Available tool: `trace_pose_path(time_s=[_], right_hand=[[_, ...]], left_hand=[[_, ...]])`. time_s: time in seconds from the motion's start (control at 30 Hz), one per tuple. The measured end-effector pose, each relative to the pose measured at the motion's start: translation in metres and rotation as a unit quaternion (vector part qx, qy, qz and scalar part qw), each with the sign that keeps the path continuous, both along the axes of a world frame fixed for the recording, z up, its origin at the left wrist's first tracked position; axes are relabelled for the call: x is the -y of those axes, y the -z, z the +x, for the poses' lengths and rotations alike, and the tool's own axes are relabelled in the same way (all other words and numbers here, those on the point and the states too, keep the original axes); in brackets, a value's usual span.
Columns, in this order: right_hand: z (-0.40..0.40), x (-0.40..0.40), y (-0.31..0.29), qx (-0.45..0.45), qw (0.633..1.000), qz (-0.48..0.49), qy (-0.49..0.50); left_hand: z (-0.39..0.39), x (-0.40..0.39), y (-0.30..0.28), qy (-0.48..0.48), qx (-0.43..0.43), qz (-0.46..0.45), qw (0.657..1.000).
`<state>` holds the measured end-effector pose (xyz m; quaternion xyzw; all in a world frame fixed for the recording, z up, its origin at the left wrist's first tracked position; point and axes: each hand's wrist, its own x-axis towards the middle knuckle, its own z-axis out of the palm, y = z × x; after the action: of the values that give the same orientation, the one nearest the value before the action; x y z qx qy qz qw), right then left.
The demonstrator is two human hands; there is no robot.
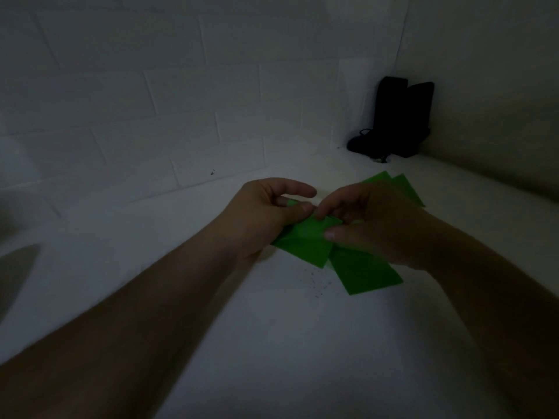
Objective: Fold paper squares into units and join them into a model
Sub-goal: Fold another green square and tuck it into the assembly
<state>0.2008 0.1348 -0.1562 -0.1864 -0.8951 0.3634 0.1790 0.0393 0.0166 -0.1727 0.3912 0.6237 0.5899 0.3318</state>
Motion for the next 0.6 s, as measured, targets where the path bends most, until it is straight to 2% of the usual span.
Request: trace_pose_path(time_s=[0.6], right_hand=[[-0.0039,-0.0036,0.0072,-0.024,0.998,0.034,0.042]], left_hand=[[0.003,0.0052,-0.0055,0.032,-0.084,-0.023,0.996]])
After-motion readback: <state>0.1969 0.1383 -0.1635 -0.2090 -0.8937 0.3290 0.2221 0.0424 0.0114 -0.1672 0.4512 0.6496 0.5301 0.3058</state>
